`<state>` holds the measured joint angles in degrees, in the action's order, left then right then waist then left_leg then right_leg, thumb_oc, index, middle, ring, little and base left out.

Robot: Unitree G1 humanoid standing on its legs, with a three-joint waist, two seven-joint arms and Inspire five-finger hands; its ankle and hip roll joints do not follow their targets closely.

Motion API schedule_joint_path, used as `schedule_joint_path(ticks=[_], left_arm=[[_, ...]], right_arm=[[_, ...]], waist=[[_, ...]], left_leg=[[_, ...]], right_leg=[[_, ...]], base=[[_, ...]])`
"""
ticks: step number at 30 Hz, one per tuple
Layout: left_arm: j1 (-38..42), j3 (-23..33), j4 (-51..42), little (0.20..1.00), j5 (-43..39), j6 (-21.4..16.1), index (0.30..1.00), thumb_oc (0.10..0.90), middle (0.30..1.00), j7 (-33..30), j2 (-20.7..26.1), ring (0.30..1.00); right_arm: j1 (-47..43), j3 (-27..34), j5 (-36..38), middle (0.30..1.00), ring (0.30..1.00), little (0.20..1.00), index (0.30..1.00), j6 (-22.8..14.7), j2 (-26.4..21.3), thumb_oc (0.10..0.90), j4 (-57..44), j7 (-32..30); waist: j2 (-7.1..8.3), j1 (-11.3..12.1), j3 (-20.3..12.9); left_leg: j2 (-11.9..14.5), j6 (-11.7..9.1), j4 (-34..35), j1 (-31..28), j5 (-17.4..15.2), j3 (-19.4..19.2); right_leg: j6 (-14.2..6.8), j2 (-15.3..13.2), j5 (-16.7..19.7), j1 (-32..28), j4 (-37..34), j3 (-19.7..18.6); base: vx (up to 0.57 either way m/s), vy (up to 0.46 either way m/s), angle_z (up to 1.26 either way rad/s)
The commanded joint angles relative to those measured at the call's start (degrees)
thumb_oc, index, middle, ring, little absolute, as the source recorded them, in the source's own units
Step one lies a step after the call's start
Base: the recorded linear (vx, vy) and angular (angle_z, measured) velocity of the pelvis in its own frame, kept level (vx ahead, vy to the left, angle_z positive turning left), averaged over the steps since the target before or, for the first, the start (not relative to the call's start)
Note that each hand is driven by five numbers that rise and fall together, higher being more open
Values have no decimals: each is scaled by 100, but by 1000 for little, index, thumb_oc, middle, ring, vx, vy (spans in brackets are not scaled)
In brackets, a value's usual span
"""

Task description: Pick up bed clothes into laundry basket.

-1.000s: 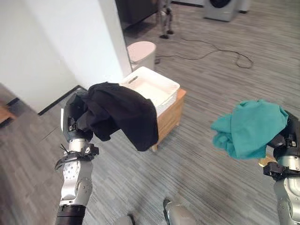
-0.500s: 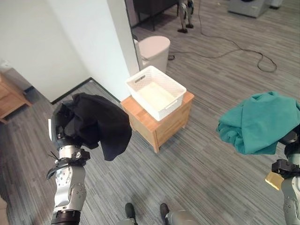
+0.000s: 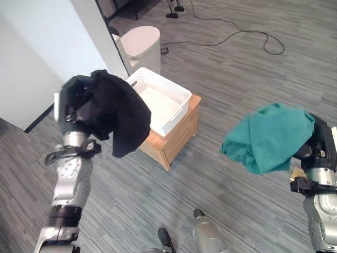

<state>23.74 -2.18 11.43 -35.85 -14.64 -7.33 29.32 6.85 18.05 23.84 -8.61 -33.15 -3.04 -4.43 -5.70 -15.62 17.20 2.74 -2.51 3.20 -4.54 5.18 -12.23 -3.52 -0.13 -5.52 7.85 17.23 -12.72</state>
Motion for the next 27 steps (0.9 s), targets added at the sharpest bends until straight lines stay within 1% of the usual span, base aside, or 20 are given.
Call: schedule_joint_path(ticks=[1,3,4,5,6,7,8,10,11,13,15,16,17,18,19,20,21,23,24,27], left_arm=[[465,252,-303,300,-30,-594,300,400,300,24,350,300],[342,219,-331,300,-63,-570,300,400,300,56,361,300],[275,231,-369,300,-76,-565,300,400,300,58,390,300],[210,264,-349,300,-68,-557,300,400,300,61,449,300],[44,404,-405,300,-96,-527,300,400,300,113,487,300],[-156,559,-457,300,-103,-499,300,400,300,104,502,300],[-363,740,-603,300,-154,-511,300,400,300,120,431,300],[-547,812,-670,300,-233,-493,300,400,300,189,432,300],[-619,827,-708,300,-259,-491,300,400,300,234,415,300],[-660,791,-733,300,-292,-494,300,400,300,307,366,300],[-675,747,-731,300,-264,-447,300,400,300,339,297,300],[-676,747,-733,300,-265,-445,300,400,300,340,297,300],[-667,703,-768,300,-243,-445,300,400,300,373,287,300],[-648,679,-802,300,-232,-452,300,400,300,369,274,300],[-584,522,-788,300,-210,-430,300,400,300,399,229,300],[-565,503,-775,300,-209,-435,300,400,300,397,227,300],[-505,451,-766,300,-158,-427,300,400,300,390,173,300],[-473,439,-817,300,-157,-437,300,400,300,381,178,300],[-471,441,-852,300,-120,-440,300,400,300,367,205,300],[-535,445,-865,300,-88,-409,300,400,300,394,177,300]], right_arm=[[-566,540,133,300,300,300,300,-773,-208,400,-491,-175],[-652,555,89,300,300,300,300,-766,-310,400,-404,-262],[-688,560,71,300,300,300,300,-779,-389,400,-387,-292],[-722,576,71,300,300,300,300,-760,-488,400,-352,-279],[-741,556,156,300,300,300,300,-744,-564,400,-253,-233],[-781,530,207,300,300,300,300,-747,-597,400,-222,-221],[-841,469,262,300,300,300,300,-769,-666,400,-165,-199],[-787,519,361,300,300,300,300,-772,-776,400,-166,-93],[-810,498,381,300,300,300,300,-755,-908,400,-181,-51],[-850,491,457,300,300,300,300,-742,-1067,400,-172,61],[-861,524,496,300,300,300,300,-721,-1084,400,-118,85],[-860,526,500,300,300,300,300,-723,-1085,400,-115,89],[-851,534,551,300,300,300,300,-731,-1088,400,-114,130],[-871,510,577,300,300,300,300,-729,-1069,400,-105,140],[-821,552,727,300,300,300,300,-794,-993,400,-141,137],[-808,570,736,300,300,300,300,-798,-995,400,-139,142],[-788,581,781,300,300,300,300,-841,-780,400,-134,138],[-754,596,818,300,300,300,300,-854,-596,400,-148,153],[-824,524,786,300,300,300,300,-877,-598,400,-114,125],[-895,417,731,300,300,300,300,-850,-597,400,-110,159]], waist=[[511,45,-692],[469,89,-685],[459,115,-688],[461,200,-710],[456,271,-767],[498,367,-796],[520,474,-804],[576,585,-770],[630,636,-725],[762,634,-678],[849,546,-706],[846,551,-710],[849,543,-739],[818,535,-779],[669,495,-857],[670,485,-855],[657,458,-923],[638,399,-960],[606,390,-949],[575,398,-933]], left_leg=[[176,-247,-399,-192,-499,-99],[299,-290,-343,-215,-440,89],[369,-324,-310,-222,-388,221],[402,-358,-323,-205,-326,279],[501,-412,-364,-162,-176,315],[581,-442,-406,-141,-156,279],[663,-501,-456,-74,35,261],[864,-542,-680,118,378,386],[835,-551,-857,231,411,495],[432,-485,-1429,507,130,673],[269,-412,-1708,563,-182,271],[270,-403,-1737,575,-208,264],[149,-374,-1842,571,-348,161],[52,-321,-1696,503,-518,137],[-15,-227,-1041,273,-569,155],[-32,-218,-957,229,-532,177],[-158,-169,-779,215,-574,352],[-177,-157,-552,125,-549,368],[-159,-145,-443,72,-465,346],[-174,-124,-301,-76,-509,296]], right_leg=[[-346,-188,219,-115,149,-396],[-439,-246,316,-32,622,-661],[-450,-238,329,-38,665,-838],[-414,-278,223,-105,523,-826],[-363,-274,50,-345,107,-749],[-301,-292,-26,-450,-131,-651],[-279,-237,42,-583,-467,-609],[-154,-93,18,-756,-625,-580],[-99,-78,68,-809,-658,-532],[-6,-117,179,-841,-774,-475],[28,-180,316,-856,-919,-357],[22,-184,315,-859,-929,-361],[35,-151,356,-865,-1000,-369],[41,-83,359,-861,-1041,-377],[19,48,429,-853,-1268,-264],[15,33,442,-885,-1311,-239],[-13,32,478,-962,-1516,-222],[-57,15,544,-986,-1651,-144],[-58,31,623,-963,-1667,-149],[-86,36,636,-1003,-1735,-192]], base=[[25,-221,24],[-12,-266,31],[-34,-282,46],[-34,-298,53],[-31,-292,53],[-35,-327,33],[-62,-356,16],[-78,-368,12],[-117,-325,15],[-171,-273,28],[-139,-170,41],[-81,-95,55],[-54,-66,59],[-96,-80,45],[-48,-20,13],[-47,2,-2],[-6,10,5],[-88,21,22],[-100,48,13],[-63,61,-12]])
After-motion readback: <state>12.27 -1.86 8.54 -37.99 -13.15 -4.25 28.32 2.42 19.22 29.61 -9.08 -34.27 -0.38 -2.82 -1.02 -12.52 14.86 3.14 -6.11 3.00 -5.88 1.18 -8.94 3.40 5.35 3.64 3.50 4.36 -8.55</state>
